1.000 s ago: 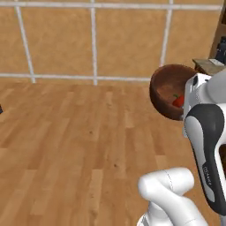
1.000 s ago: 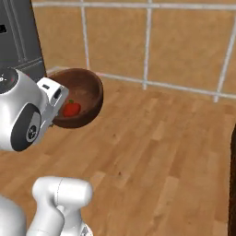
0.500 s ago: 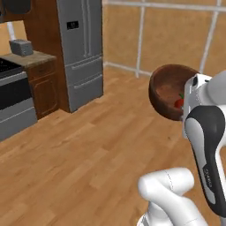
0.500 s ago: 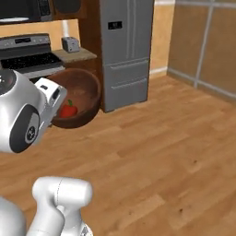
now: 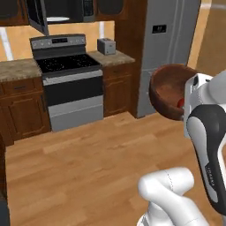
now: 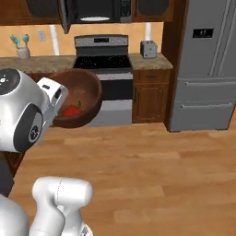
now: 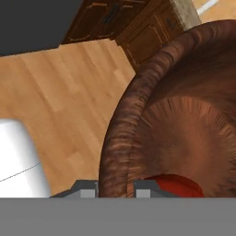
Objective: Pick the bell pepper from the sink and place it in the bowl. Then pick the bowl and place it in the microwave. Then close the microwave door and press the start button.
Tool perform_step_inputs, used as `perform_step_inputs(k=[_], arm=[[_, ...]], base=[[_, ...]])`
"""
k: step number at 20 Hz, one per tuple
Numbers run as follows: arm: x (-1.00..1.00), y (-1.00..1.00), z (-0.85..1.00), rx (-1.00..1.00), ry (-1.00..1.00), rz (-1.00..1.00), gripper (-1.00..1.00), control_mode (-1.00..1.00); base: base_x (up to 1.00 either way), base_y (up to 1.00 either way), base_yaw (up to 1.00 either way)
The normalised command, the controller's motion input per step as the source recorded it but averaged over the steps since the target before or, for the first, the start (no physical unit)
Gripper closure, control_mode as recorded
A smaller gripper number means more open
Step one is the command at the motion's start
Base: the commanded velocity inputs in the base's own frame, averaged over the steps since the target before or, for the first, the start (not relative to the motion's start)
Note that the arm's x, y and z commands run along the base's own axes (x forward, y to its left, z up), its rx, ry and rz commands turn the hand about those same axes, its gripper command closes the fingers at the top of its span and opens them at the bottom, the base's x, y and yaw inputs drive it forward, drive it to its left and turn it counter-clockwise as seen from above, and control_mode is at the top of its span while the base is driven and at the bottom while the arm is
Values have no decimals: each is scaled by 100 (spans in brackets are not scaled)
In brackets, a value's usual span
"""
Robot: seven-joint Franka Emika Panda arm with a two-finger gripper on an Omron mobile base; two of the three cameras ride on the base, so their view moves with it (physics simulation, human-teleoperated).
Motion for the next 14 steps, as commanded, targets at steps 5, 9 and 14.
perform_step_inputs(k=[5,9,14], arm=[[0,0,0,0,0,0,100,100],[0,0,0,0,0,0,100,100],[0,0,0,0,0,0,100,100]], base=[[100,-38,64],[100,-88,47],[100,-98,43]])
